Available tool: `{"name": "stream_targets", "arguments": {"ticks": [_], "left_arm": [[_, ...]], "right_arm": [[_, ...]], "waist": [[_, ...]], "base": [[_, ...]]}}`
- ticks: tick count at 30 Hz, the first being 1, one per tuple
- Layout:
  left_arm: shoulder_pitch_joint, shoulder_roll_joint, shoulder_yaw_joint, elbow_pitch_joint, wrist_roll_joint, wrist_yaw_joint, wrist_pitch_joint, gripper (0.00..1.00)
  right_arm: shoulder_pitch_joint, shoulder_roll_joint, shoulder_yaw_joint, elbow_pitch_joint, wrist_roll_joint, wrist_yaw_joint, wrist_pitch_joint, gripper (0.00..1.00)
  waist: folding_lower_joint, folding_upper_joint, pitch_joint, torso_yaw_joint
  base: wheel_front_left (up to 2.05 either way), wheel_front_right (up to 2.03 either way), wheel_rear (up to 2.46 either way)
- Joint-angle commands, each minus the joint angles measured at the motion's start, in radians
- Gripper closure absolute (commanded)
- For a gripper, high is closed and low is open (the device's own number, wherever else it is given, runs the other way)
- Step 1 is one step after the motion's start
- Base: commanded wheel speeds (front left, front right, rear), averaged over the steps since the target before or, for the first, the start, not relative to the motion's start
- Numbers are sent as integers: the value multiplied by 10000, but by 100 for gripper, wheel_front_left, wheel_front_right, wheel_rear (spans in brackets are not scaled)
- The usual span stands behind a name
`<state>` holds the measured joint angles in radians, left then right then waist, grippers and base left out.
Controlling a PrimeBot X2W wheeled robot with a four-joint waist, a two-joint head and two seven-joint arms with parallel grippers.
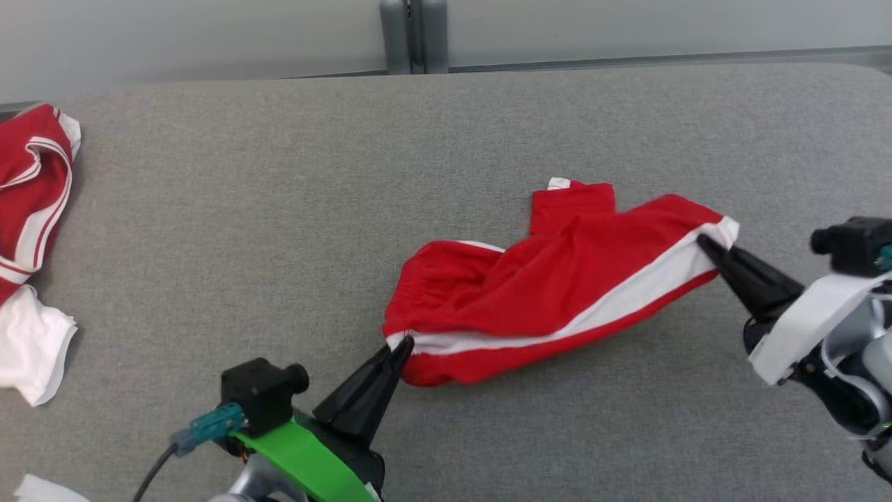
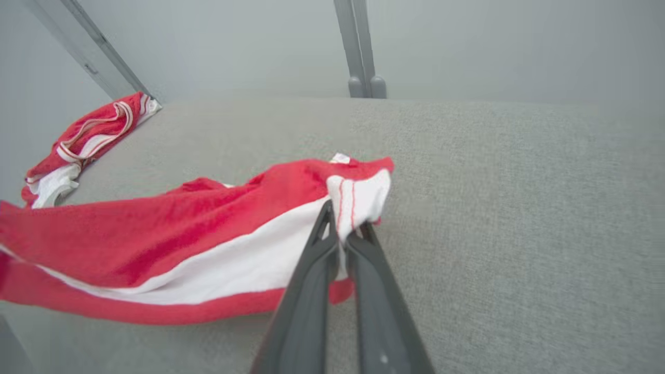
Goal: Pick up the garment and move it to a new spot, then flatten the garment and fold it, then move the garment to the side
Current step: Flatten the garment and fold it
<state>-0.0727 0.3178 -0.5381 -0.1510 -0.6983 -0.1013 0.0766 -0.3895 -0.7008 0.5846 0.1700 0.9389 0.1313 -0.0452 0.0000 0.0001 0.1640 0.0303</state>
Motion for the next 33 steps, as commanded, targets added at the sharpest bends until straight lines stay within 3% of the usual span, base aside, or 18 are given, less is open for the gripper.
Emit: {"name": "stream_targets", "arguments": {"ticks": [1,4,8,11,14,18,21,25,29,33], "left_arm": [[-25,125,121,-581,-122,86,54,100],[-401,218,374,-2018,-210,226,279,100],[-1593,203,895,-3051,-447,388,749,100],[-3085,141,1383,-2864,-789,346,1211,100],[-5225,56,1784,-1843,-1063,251,1822,100],[-8358,-387,1906,447,-954,80,2080,100],[-10509,-885,1899,2507,-292,88,1443,100],[-12883,-1540,1955,4748,733,161,-253,100],[-13968,-1807,1468,6706,1660,32,-1813,100],[-13509,-1987,970,8201,1780,-159,-2820,100]], "right_arm": [[270,-172,-436,-675,440,-8,48,100],[652,-535,-1719,-2336,1555,-6,289,100],[522,-956,-3342,-3513,2548,-6,1034,100],[-353,-895,-4132,-3693,3011,-5,1786,100],[-2017,-748,-4578,-3219,2842,-6,2715,100],[-5050,126,-4749,-1377,1528,-8,3605,100],[-7426,1131,-4760,365,-412,-14,3685,100],[-10092,2876,-5086,2097,-2449,-12,2879,100],[-10965,4131,-5210,3216,-3230,-6,1678,100],[-9813,4494,-4496,3509,-3016,-6,1038,100]], "waist": [[0,-1,71,-231],[0,-1,328,-456],[0,-1,978,-556],[0,-1,1660,-512],[0,-1,2544,-411],[0,-1,3521,-208],[0,-1,4028,-39],[0,-1,4693,-61],[0,-1,5102,-140],[0,-1,5053,-212]], "base": [[0,0,0],[0,0,0],[0,0,0],[0,0,0],[0,0,0],[0,0,0],[0,0,0],[0,0,0],[0,0,0],[0,0,0]]}}
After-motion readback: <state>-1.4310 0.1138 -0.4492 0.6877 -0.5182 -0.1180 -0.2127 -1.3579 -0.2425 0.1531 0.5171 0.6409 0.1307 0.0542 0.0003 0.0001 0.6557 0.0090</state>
